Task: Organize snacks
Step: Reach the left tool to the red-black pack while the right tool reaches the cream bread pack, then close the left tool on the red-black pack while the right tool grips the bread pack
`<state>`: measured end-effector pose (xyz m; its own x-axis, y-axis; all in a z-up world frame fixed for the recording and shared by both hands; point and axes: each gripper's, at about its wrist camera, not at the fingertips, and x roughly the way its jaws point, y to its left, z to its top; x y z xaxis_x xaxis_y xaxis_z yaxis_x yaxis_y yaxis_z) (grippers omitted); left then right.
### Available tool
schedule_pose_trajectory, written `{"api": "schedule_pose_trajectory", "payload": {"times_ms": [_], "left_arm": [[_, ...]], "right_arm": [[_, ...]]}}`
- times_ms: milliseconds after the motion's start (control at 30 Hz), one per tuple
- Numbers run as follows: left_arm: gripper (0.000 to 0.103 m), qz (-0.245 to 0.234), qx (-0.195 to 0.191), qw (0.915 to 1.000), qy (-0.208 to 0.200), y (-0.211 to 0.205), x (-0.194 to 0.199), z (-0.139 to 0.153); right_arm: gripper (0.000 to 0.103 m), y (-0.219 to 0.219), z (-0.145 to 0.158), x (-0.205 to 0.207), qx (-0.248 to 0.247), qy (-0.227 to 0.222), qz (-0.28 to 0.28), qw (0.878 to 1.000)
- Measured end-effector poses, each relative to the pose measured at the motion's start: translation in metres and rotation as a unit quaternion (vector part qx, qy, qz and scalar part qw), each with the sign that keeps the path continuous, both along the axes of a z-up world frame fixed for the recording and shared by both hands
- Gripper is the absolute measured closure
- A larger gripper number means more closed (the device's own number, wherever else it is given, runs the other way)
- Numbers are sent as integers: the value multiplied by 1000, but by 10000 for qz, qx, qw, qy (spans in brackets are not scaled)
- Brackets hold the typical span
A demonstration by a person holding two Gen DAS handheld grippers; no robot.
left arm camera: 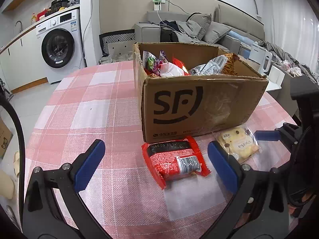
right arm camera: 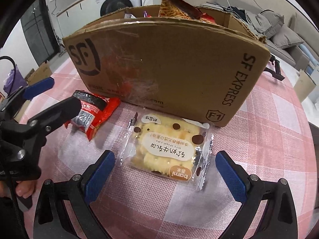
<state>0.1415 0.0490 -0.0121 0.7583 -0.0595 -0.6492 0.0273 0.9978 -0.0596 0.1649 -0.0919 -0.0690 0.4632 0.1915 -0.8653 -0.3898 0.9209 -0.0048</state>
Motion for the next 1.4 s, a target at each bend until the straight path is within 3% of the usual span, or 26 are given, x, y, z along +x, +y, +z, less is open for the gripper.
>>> {"api": "schedule_pose_trajectory", "payload": {"times_ms": [467, 900, 1300, 1400], "left_arm": [[1, 3, 27, 10000, 26, -1, -3, -2], [1, -237, -10, 9996, 150, -5, 0, -5], [1, -412, 159, 9958, 800, -18, 14, -26], [5, -390, 271, 9944, 939, -20, 17, -32]], "right_arm": [[1, -23, 0, 10, -50, 20, -451, 9990], [1, -48, 1, -2, 33, -224, -312, 9993], [1, -48, 0, -1, 33, -225, -312, 9993], [1, -48, 0, -1, 33, -221, -313, 9993]]}}
